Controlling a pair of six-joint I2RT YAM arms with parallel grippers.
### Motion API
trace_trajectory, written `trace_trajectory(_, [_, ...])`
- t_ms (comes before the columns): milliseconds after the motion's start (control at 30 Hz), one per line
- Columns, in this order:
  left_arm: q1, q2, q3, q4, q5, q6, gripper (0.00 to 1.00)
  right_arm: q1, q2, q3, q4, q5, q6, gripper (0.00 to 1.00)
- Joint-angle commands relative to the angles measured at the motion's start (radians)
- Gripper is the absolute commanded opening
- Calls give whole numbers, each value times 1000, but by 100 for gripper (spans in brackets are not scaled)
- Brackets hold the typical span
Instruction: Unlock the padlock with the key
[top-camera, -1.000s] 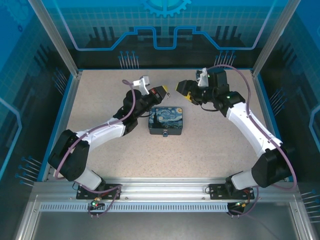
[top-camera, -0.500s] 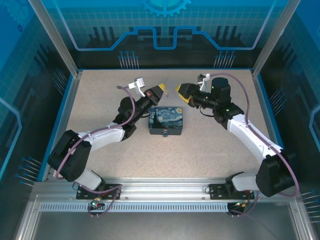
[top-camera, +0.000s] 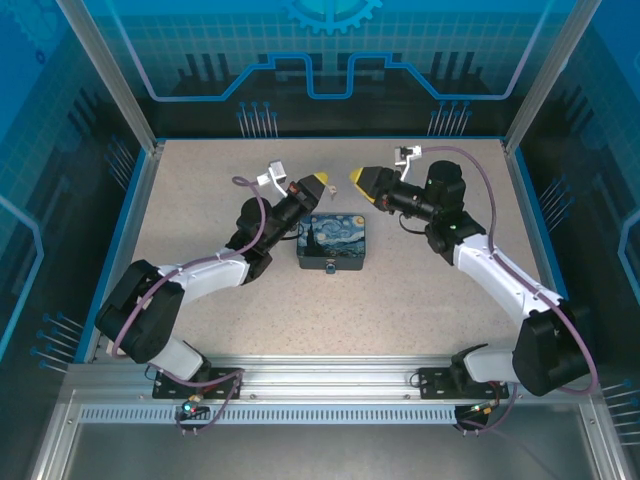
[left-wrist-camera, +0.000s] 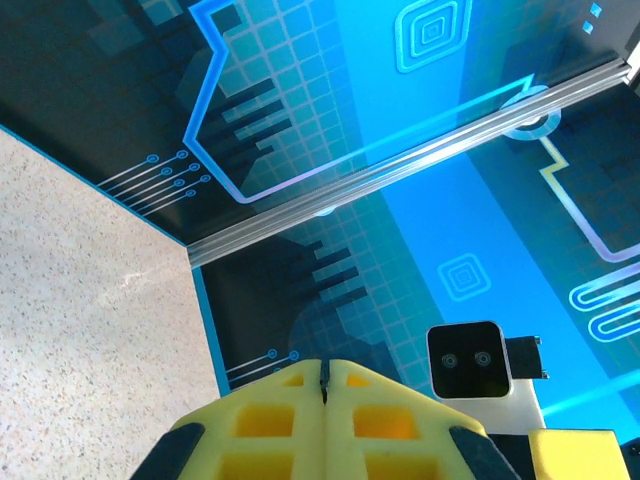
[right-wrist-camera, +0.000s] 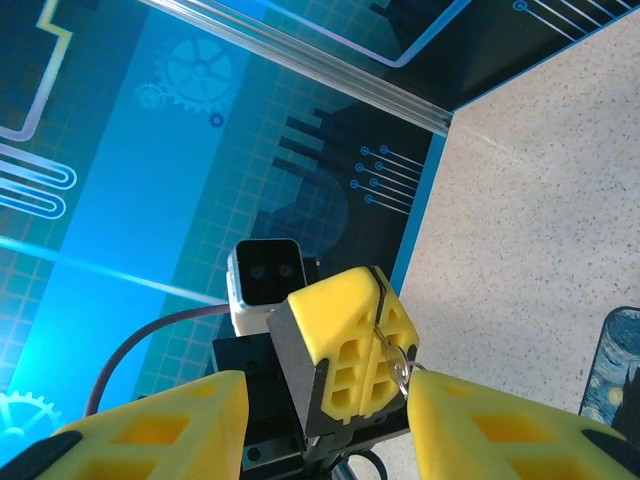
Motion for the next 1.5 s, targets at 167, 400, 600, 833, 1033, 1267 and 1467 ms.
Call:
trace_trajectory(167, [-3, 24, 2, 17, -8, -90, 0, 43, 66, -24, 109, -5, 8, 44])
trace_trajectory(400, [-9, 32, 6, 35, -19, -97, 0, 93, 100, -13, 122, 12, 11, 44])
trace_trajectory(600, [-13, 37, 6, 46, -25, -94, 0, 105, 119, -26, 136, 27, 18, 43])
trace_trajectory(833, [-16, 38, 5, 47, -27, -89, 0, 93, 115, -37, 140, 32, 17, 42])
trace_trajectory(1033, [-18, 38, 0, 53, -28, -88, 0, 21, 66, -67, 124, 31, 16, 42])
trace_trajectory(1267, [-24, 39, 2, 63, -29, -89, 0, 17, 84, -60, 133, 30, 20, 41])
trace_trajectory(1467, [-27, 41, 5, 64, -37, -84, 0, 55, 125, -35, 159, 33, 29, 40])
